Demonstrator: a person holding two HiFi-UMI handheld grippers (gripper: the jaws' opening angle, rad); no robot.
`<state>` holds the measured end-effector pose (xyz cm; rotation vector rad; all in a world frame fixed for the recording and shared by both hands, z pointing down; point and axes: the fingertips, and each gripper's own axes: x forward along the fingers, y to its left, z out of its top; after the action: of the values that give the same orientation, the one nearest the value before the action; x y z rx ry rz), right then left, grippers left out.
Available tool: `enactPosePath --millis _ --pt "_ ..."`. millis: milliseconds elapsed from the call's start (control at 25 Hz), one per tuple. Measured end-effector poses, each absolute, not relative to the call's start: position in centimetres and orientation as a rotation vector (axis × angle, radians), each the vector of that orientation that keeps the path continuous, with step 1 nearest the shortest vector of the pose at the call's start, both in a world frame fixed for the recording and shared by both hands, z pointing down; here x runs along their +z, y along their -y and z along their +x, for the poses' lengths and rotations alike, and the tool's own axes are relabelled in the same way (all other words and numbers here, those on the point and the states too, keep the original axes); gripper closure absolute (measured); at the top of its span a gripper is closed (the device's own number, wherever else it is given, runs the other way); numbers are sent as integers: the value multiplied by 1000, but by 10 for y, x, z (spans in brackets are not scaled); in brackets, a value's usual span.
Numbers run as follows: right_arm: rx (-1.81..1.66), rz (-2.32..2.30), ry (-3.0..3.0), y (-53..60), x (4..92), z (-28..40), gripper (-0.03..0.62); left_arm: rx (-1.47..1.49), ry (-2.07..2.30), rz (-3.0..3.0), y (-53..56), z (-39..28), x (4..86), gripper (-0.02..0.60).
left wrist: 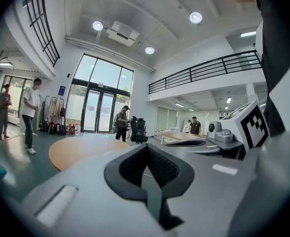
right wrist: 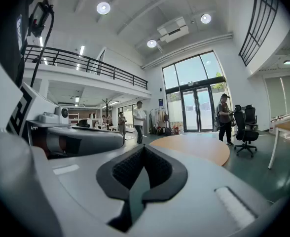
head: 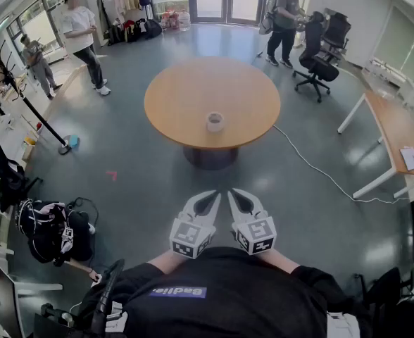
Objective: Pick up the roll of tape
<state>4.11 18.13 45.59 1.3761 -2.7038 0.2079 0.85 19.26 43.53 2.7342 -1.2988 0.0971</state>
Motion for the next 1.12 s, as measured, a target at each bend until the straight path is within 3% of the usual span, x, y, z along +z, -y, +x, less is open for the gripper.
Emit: enactPosePath --millis 880,1120 --pt "281 1351 2739 -185 458 49 589 128 1307 2716 -198 17 434 569" --pt "288 1318 2772 -181 462 81 589 146 1349 2714 -195 48 435 568"
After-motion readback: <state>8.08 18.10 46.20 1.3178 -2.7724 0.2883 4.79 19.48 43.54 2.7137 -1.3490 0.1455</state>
